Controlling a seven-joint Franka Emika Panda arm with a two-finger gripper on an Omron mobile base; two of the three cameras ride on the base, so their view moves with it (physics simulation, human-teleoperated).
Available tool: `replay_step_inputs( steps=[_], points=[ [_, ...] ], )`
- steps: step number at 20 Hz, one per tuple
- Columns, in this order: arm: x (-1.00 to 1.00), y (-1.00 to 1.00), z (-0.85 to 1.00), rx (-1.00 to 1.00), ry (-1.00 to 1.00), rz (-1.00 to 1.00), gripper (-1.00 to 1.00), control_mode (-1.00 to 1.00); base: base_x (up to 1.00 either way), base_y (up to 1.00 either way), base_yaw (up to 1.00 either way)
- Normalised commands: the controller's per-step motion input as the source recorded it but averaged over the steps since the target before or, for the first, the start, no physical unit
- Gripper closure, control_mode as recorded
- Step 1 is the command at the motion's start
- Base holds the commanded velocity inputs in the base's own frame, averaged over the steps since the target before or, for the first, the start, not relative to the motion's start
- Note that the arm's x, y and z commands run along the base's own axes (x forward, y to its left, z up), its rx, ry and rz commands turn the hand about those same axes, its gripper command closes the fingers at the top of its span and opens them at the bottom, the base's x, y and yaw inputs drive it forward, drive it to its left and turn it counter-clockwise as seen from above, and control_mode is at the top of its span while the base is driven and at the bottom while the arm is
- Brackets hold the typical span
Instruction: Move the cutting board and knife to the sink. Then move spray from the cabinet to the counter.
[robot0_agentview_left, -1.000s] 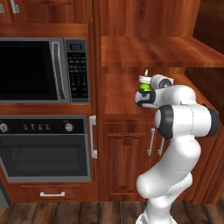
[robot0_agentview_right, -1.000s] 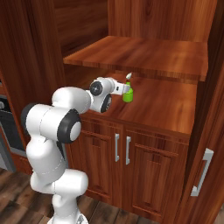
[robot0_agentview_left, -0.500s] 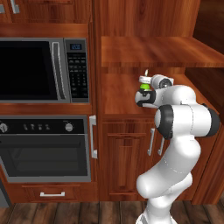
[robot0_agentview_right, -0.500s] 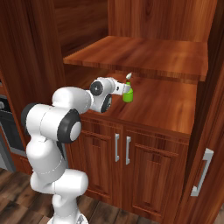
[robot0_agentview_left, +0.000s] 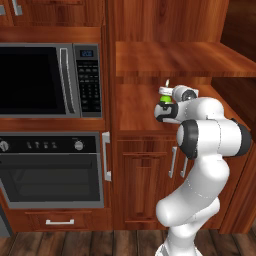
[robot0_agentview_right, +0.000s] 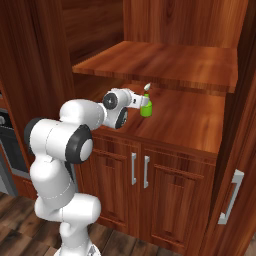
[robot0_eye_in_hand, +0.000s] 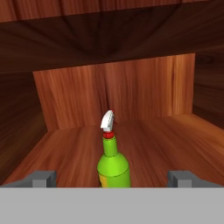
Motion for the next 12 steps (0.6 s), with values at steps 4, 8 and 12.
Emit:
replay_step_inputs(
  steps=[4,8,12],
  points=[
    [0.0,0.0,0.0,0.0,0.0,0.0,-1.0,-1.0,0.0,0.0,0.0],
    [0.0,0.0,0.0,0.0,0.0,0.0,-1.0,-1.0,0.0,0.0,0.0],
    [0.0,0.0,0.0,0.0,0.0,0.0,-1.0,-1.0,0.0,0.0,0.0]
  ],
)
